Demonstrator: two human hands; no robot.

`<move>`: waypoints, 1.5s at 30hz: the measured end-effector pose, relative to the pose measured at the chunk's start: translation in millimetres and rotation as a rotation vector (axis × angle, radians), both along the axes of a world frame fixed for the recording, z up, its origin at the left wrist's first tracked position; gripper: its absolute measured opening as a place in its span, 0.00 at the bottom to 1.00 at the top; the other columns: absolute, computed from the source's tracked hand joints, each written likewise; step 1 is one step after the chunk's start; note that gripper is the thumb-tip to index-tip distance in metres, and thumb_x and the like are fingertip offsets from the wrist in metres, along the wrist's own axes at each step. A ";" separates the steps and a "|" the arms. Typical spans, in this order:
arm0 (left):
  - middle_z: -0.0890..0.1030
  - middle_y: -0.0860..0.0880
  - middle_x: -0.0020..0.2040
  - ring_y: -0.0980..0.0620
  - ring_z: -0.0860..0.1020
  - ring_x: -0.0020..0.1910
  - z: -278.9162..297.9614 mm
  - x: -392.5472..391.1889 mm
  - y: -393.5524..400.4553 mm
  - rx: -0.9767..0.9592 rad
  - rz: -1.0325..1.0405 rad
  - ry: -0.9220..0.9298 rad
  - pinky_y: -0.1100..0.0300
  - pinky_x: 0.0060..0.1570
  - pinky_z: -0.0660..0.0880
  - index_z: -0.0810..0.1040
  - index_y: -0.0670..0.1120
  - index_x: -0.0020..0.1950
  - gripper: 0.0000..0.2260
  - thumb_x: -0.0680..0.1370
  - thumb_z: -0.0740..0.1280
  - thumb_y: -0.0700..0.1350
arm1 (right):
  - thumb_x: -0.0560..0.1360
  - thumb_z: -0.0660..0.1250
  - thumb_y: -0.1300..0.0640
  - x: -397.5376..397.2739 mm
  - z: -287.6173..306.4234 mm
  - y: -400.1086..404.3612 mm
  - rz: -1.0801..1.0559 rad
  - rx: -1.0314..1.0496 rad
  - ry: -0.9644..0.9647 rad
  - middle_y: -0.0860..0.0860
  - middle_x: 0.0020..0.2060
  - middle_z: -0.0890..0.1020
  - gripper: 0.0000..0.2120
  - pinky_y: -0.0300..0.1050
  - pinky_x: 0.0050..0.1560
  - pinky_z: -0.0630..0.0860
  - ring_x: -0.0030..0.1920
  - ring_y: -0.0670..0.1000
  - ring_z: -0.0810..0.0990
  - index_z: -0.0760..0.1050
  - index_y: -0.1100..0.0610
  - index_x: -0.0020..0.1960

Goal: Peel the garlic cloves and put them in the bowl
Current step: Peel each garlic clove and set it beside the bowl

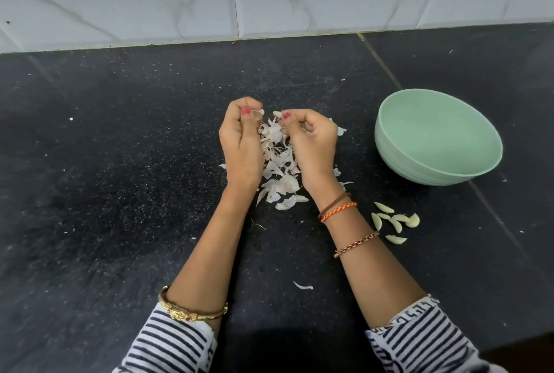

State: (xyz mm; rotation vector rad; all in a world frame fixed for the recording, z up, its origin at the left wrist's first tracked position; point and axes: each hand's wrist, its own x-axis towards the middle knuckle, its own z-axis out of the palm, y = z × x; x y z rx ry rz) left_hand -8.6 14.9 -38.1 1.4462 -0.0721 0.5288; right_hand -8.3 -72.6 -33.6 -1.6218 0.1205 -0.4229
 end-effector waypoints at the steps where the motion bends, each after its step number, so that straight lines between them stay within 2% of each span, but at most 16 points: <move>1: 0.70 0.56 0.32 0.62 0.67 0.29 -1.2 0.5 1.8 0.034 0.018 0.024 0.68 0.33 0.66 0.73 0.50 0.44 0.08 0.79 0.56 0.43 | 0.74 0.66 0.66 -0.1 0.9 -1.0 0.020 0.062 0.012 0.49 0.35 0.80 0.04 0.36 0.40 0.76 0.36 0.44 0.78 0.79 0.60 0.43; 4: 0.67 0.58 0.23 0.60 0.62 0.24 -4.1 0.9 6.5 0.152 0.023 0.043 0.65 0.28 0.64 0.77 0.50 0.43 0.06 0.78 0.62 0.45 | 0.73 0.67 0.69 -1.3 2.9 -3.1 0.075 0.206 0.029 0.51 0.39 0.81 0.06 0.32 0.40 0.75 0.37 0.40 0.79 0.79 0.65 0.49; 7: 0.74 0.56 0.29 0.60 0.70 0.28 -2.9 0.3 7.8 0.157 0.004 0.033 0.65 0.33 0.71 0.80 0.49 0.47 0.03 0.77 0.66 0.42 | 0.72 0.68 0.70 -2.2 3.4 -4.1 0.092 0.245 0.014 0.51 0.38 0.81 0.06 0.31 0.39 0.75 0.36 0.39 0.79 0.79 0.66 0.48; 11: 0.80 0.54 0.39 0.60 0.76 0.37 -6.0 3.4 8.8 0.175 -0.044 0.012 0.63 0.43 0.74 0.80 0.46 0.48 0.04 0.75 0.69 0.41 | 0.72 0.68 0.70 -3.1 3.7 -4.3 0.105 0.190 -0.022 0.51 0.37 0.81 0.05 0.32 0.40 0.75 0.36 0.39 0.80 0.79 0.66 0.47; 16: 0.82 0.55 0.40 0.58 0.80 0.41 -6.3 3.9 9.0 0.152 -0.034 0.017 0.61 0.46 0.76 0.81 0.47 0.44 0.04 0.74 0.69 0.39 | 0.73 0.65 0.71 -4.3 5.6 -4.6 0.114 0.119 -0.015 0.48 0.34 0.80 0.05 0.31 0.38 0.74 0.33 0.37 0.78 0.79 0.65 0.45; 19: 0.83 0.57 0.38 0.56 0.81 0.42 -4.4 3.2 11.2 0.157 -0.066 0.021 0.57 0.48 0.77 0.81 0.52 0.43 0.08 0.73 0.70 0.38 | 0.74 0.64 0.71 -3.1 6.6 -7.4 0.137 0.161 0.058 0.49 0.33 0.79 0.06 0.29 0.34 0.71 0.30 0.36 0.76 0.79 0.67 0.47; 22: 0.83 0.57 0.39 0.54 0.81 0.44 -2.7 3.0 12.0 0.142 -0.104 0.036 0.55 0.50 0.77 0.82 0.51 0.44 0.08 0.73 0.69 0.38 | 0.75 0.64 0.69 -2.6 6.6 -8.0 0.136 0.228 0.098 0.48 0.33 0.79 0.05 0.30 0.33 0.71 0.30 0.37 0.75 0.78 0.66 0.47; 26: 0.81 0.56 0.40 0.55 0.80 0.40 -3.8 1.9 11.6 0.238 -0.001 -0.019 0.60 0.44 0.77 0.81 0.50 0.46 0.06 0.72 0.70 0.40 | 0.74 0.66 0.68 -2.5 6.7 -8.4 0.130 0.252 0.083 0.50 0.34 0.79 0.05 0.30 0.33 0.72 0.30 0.38 0.76 0.78 0.66 0.49; 30: 0.80 0.59 0.38 0.56 0.77 0.37 -3.7 1.6 8.0 0.259 0.041 -0.012 0.67 0.39 0.73 0.80 0.50 0.45 0.06 0.73 0.70 0.40 | 0.75 0.66 0.66 -2.8 7.3 -9.3 0.206 0.281 0.082 0.50 0.35 0.80 0.04 0.31 0.35 0.73 0.32 0.40 0.76 0.79 0.61 0.46; 33: 0.80 0.58 0.39 0.61 0.78 0.38 -3.6 1.5 8.3 0.291 0.005 -0.007 0.67 0.42 0.74 0.80 0.50 0.47 0.06 0.74 0.68 0.39 | 0.74 0.65 0.68 -3.1 6.7 -9.3 0.230 0.259 0.071 0.50 0.36 0.80 0.07 0.32 0.36 0.73 0.32 0.39 0.76 0.78 0.59 0.44; 37: 0.79 0.59 0.40 0.65 0.77 0.40 -2.9 1.2 8.7 0.350 -0.048 -0.014 0.66 0.45 0.74 0.79 0.48 0.47 0.06 0.77 0.65 0.39 | 0.75 0.66 0.64 -1.2 6.7 -12.1 0.157 0.284 0.083 0.47 0.31 0.79 0.04 0.32 0.33 0.72 0.30 0.40 0.74 0.79 0.62 0.43; 39: 0.79 0.58 0.41 0.61 0.78 0.40 -2.3 0.9 8.7 0.339 -0.075 -0.010 0.65 0.42 0.75 0.79 0.48 0.48 0.04 0.76 0.66 0.40 | 0.74 0.67 0.63 -1.1 5.8 -13.2 0.130 0.255 0.071 0.49 0.31 0.79 0.04 0.31 0.32 0.71 0.30 0.40 0.74 0.80 0.63 0.43; 42: 0.81 0.56 0.43 0.47 0.79 0.42 -2.6 -0.4 9.2 0.326 -0.114 -0.031 0.58 0.42 0.76 0.80 0.48 0.49 0.05 0.74 0.68 0.43 | 0.72 0.69 0.66 -2.2 5.4 -13.7 0.132 0.238 0.061 0.51 0.34 0.80 0.01 0.31 0.33 0.71 0.30 0.39 0.76 0.79 0.64 0.44; 45: 0.81 0.59 0.40 0.47 0.79 0.41 -2.7 -0.1 9.9 0.327 -0.104 -0.051 0.58 0.41 0.76 0.80 0.51 0.47 0.05 0.73 0.69 0.44 | 0.71 0.70 0.66 -1.8 5.3 -15.0 0.133 0.243 0.069 0.51 0.33 0.80 0.01 0.30 0.32 0.71 0.30 0.39 0.76 0.78 0.63 0.41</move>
